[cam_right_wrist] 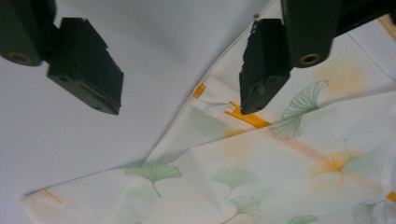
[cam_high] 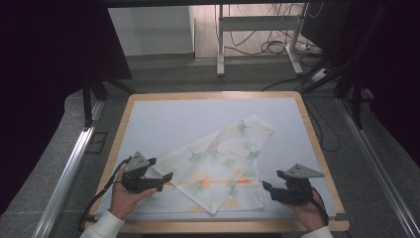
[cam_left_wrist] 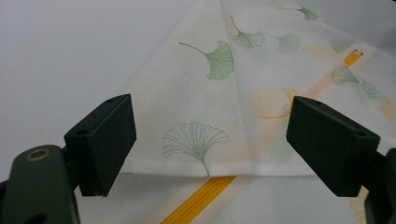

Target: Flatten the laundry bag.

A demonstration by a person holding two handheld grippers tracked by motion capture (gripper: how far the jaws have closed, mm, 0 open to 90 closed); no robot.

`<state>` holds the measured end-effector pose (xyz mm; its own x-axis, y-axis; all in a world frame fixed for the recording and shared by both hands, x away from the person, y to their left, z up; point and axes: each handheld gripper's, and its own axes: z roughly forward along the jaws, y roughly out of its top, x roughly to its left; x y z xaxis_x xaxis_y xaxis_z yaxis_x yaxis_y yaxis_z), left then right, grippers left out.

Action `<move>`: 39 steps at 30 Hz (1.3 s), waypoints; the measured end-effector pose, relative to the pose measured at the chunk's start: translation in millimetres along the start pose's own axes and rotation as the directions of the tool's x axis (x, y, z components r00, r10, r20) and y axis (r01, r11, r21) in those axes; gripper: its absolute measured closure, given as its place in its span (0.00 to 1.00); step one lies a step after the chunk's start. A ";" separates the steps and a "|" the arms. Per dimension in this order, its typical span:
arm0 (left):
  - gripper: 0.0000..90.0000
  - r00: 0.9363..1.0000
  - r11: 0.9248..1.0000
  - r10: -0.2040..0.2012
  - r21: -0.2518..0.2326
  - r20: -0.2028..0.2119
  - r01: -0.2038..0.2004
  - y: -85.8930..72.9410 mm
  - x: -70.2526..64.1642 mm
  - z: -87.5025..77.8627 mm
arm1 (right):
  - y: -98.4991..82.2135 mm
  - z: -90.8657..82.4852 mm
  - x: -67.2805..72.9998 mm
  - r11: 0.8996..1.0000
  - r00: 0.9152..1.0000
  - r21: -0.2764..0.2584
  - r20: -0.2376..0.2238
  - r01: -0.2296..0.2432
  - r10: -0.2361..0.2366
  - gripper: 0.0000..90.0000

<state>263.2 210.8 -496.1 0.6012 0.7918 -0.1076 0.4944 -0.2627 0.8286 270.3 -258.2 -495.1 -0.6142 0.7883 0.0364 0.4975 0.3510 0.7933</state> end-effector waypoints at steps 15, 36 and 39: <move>0.18 1.000 1.000 -0.003 0.020 0.028 0.002 1.2 -2.1 1.4 | 5.5 -5.3 13.2 0.998 0.996 -0.044 -0.070 0.052 -0.054 0.92; 0.20 0.998 1.000 0.025 0.009 0.059 -0.026 5.4 -13.8 1.2 | 2.8 9.6 23.5 0.997 0.990 0.037 -0.126 0.075 -0.069 0.99; 0.20 0.998 0.999 0.029 0.012 0.060 -0.030 5.6 -15.0 2.2 | 1.9 12.9 24.2 0.996 0.989 0.050 -0.130 0.072 -0.065 0.99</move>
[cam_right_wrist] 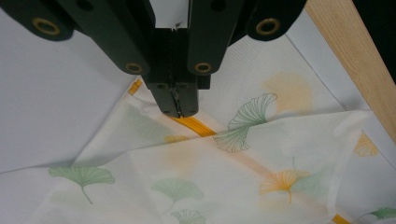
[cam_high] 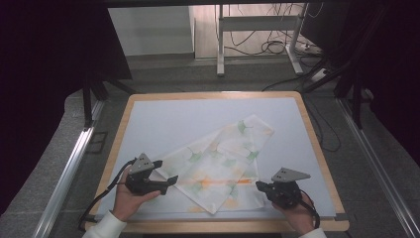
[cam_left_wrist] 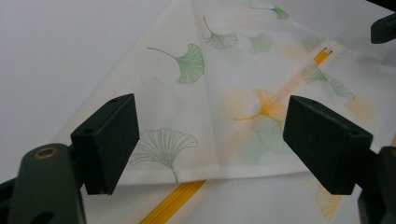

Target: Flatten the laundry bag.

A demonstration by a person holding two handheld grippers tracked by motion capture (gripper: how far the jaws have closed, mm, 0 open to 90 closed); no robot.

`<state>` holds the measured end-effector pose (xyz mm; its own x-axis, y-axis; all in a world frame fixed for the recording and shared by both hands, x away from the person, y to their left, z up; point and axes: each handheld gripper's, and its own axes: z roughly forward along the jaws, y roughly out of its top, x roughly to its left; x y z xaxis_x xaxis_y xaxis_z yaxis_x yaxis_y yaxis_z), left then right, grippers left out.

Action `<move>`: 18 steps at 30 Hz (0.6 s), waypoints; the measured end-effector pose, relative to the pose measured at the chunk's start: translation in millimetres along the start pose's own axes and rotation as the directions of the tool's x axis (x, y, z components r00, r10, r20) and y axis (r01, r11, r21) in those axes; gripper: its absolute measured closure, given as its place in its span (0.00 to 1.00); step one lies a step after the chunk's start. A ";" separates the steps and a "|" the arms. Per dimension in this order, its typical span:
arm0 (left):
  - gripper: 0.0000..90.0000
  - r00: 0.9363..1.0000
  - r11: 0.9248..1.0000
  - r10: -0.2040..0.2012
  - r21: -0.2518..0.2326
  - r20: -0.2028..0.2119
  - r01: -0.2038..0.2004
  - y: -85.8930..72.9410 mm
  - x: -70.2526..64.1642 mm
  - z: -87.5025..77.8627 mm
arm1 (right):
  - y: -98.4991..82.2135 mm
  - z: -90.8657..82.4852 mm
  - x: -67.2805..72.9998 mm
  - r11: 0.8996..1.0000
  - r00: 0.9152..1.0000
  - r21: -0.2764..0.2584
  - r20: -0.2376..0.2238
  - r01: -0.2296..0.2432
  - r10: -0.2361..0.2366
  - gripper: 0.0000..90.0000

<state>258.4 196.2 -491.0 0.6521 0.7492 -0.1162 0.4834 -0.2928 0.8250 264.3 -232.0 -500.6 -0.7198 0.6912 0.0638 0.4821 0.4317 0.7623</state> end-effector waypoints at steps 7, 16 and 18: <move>0.21 1.000 1.000 0.015 -0.001 0.012 -0.015 2.2 -6.2 0.7 | 0.1 7.8 4.3 1.000 1.000 0.028 -0.024 0.007 -0.006 0.99; 0.21 0.999 0.999 0.036 0.008 0.024 -0.037 3.7 -13.9 4.4 | 0.8 20.6 10.5 0.997 0.999 0.077 -0.037 0.024 -0.021 0.99; 0.21 0.999 0.999 0.035 0.002 0.034 -0.035 4.3 -16.0 4.2 | 0.9 21.6 11.9 0.996 0.999 0.083 -0.038 0.023 -0.020 0.99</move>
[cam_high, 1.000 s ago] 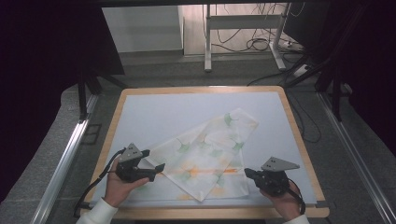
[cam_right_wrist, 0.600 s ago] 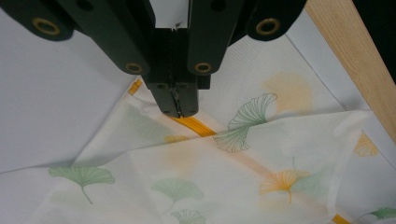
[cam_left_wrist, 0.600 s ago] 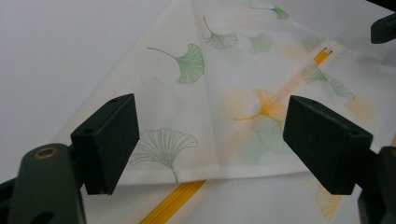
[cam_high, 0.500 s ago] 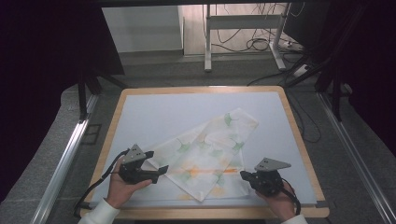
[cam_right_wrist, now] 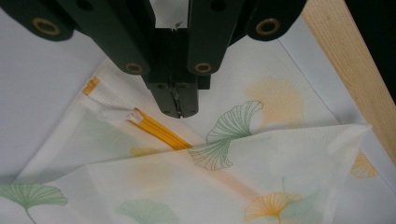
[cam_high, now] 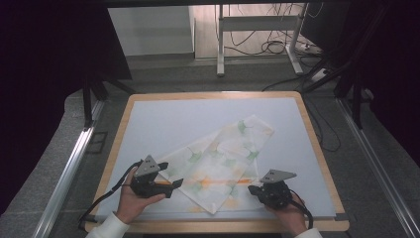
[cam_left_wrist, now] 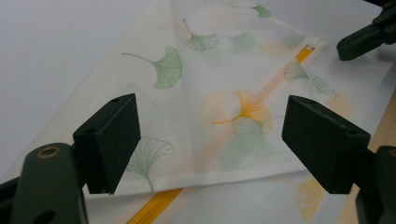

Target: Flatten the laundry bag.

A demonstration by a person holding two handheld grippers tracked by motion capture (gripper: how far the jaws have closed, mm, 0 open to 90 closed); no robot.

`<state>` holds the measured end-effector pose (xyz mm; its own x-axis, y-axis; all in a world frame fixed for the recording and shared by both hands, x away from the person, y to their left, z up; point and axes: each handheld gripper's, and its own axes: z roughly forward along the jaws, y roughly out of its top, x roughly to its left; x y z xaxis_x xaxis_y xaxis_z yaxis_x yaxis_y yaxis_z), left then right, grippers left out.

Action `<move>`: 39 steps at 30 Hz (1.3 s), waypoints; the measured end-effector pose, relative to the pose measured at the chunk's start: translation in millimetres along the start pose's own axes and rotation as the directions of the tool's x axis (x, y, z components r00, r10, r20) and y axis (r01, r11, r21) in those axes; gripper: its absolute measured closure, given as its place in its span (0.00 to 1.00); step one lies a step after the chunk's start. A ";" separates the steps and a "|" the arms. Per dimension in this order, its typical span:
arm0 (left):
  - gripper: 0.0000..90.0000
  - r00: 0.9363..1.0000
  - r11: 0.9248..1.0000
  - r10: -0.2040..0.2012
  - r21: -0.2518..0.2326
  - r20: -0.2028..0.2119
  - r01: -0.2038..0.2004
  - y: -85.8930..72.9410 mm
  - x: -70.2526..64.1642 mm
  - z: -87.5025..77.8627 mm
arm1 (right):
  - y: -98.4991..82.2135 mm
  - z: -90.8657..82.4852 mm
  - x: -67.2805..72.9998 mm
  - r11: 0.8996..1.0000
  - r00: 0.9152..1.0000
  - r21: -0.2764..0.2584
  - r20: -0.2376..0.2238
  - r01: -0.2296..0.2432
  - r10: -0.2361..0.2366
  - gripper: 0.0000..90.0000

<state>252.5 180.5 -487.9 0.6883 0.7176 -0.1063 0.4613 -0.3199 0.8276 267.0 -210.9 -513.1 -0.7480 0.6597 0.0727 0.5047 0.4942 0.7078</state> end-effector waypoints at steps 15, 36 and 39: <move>0.22 0.997 0.998 0.043 0.033 0.067 -0.045 8.2 -26.5 22.1 | 0.1 6.8 2.8 0.999 1.000 0.030 -0.012 0.017 -0.017 0.99; 0.22 0.984 0.985 0.119 0.105 0.134 -0.134 10.9 -62.7 58.2 | -1.7 10.8 -0.7 0.998 1.000 0.069 -0.025 0.000 0.001 0.99; 0.22 0.980 0.980 0.144 0.119 0.134 -0.160 11.3 -69.9 64.8 | -1.8 10.8 -0.8 0.998 1.000 0.068 -0.026 -0.001 0.002 0.99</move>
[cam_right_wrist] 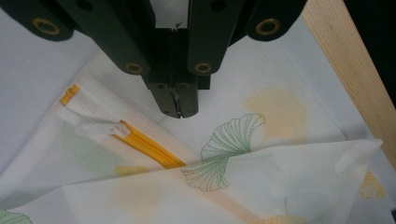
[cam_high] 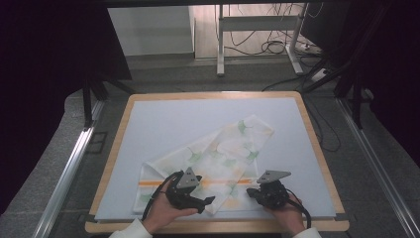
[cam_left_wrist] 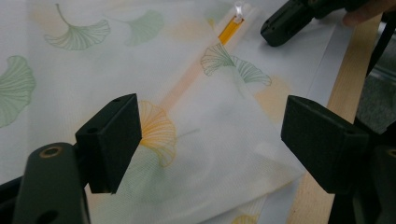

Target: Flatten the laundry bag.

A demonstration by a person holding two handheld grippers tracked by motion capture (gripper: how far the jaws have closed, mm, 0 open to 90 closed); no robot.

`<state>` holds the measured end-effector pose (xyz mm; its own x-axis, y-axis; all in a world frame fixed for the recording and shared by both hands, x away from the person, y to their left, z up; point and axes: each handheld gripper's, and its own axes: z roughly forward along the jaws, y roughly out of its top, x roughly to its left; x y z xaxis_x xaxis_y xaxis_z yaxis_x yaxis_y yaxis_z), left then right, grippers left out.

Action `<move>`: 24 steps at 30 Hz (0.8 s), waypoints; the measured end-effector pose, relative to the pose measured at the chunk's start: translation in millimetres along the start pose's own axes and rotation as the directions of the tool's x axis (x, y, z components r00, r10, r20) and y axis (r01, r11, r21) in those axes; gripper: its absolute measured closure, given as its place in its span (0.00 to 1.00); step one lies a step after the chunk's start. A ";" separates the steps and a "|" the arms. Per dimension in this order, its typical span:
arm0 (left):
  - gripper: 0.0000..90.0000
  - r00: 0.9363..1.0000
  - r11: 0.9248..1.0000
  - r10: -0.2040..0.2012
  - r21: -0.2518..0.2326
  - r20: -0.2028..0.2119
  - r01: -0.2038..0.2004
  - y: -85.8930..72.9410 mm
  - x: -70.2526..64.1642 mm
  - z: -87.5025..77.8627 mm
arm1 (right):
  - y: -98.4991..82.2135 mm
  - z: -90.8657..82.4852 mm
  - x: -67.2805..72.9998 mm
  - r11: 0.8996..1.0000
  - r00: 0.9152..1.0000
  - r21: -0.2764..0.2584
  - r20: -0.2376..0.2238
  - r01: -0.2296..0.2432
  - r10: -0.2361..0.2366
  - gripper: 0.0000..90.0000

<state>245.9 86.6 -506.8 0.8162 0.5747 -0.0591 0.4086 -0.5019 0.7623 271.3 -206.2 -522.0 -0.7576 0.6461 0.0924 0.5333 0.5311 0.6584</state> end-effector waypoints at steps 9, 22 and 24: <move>0.22 1.000 0.999 0.018 0.040 0.009 -0.018 3.3 -7.7 16.3 | -0.2 0.0 -0.7 1.000 1.000 0.000 -0.004 0.001 -0.001 0.99; 0.23 0.999 0.996 0.032 0.086 0.029 -0.035 5.4 -15.0 38.2 | -0.6 -0.1 -0.6 1.000 1.000 -0.001 -0.003 0.005 -0.005 0.99; 0.23 0.999 0.995 0.031 0.091 0.028 -0.034 5.3 -14.3 40.1 | -0.7 -0.1 -0.7 1.000 1.000 -0.001 -0.004 0.006 -0.006 0.99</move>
<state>252.8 49.8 -527.7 0.8397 0.5405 -0.0534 0.4164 -0.5776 0.7021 271.4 -207.0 -522.4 -0.7620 0.6411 0.0914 0.5285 0.5341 0.6599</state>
